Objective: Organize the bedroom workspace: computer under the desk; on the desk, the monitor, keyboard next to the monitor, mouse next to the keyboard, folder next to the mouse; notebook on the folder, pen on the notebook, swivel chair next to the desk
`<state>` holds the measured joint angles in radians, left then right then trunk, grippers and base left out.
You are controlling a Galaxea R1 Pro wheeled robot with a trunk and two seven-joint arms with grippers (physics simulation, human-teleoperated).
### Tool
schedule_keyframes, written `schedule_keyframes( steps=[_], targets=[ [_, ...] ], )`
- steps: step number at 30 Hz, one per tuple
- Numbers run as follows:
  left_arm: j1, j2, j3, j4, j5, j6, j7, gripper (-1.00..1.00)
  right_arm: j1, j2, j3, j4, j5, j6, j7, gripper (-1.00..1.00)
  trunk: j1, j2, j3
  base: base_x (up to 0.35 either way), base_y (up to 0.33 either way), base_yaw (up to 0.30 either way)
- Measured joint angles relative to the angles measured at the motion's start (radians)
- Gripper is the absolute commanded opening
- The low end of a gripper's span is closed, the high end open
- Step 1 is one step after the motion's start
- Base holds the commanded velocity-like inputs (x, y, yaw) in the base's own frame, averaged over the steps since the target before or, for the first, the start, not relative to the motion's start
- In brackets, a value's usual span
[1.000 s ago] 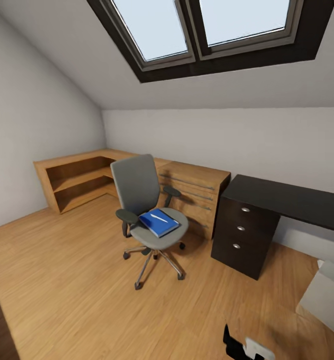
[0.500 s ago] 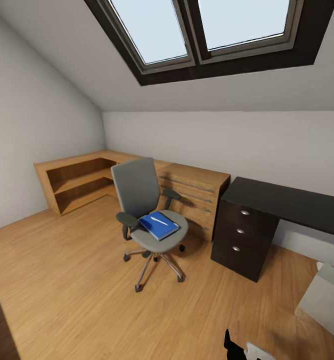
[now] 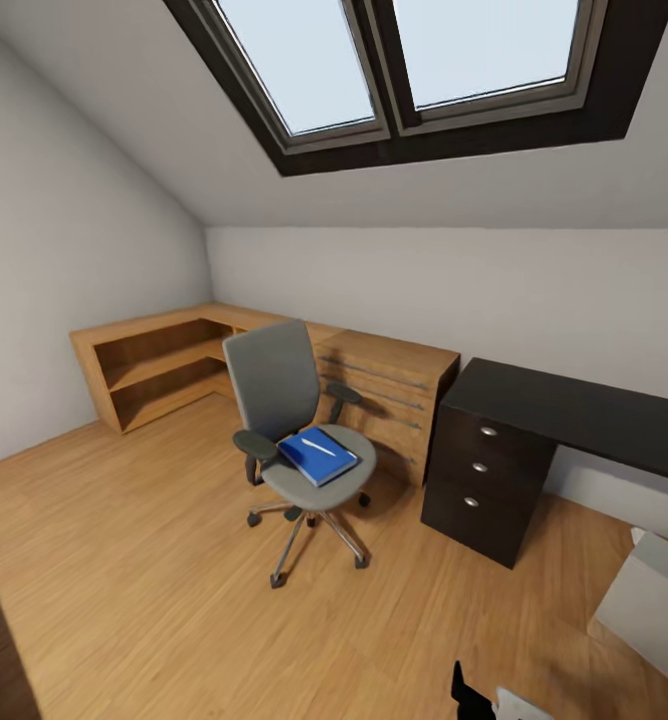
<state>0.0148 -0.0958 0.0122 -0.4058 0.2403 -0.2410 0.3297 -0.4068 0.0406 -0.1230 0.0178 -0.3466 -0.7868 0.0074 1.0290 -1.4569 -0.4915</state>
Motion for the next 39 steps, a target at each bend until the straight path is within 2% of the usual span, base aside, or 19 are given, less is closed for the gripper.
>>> schedule_keyframes(
  steps=[17, 39],
  targets=[
    [0.000, 0.000, 0.000, -0.002, 0.003, 0.002, 0.003, 1.00, 0.001, -0.002, 0.000, 0.000, -0.003, -0.001, 0.001, 1.00, -0.065, 0.119, 0.053, -0.015, 0.000, 0.000],
    [0.000, 0.001, 0.000, -0.002, 0.003, 0.001, 0.003, 1.00, 0.001, 0.001, 0.000, 0.001, -0.002, -0.001, 0.002, 1.00, -0.149, 0.273, 0.122, -0.312, 0.000, 0.000]
  ],
)
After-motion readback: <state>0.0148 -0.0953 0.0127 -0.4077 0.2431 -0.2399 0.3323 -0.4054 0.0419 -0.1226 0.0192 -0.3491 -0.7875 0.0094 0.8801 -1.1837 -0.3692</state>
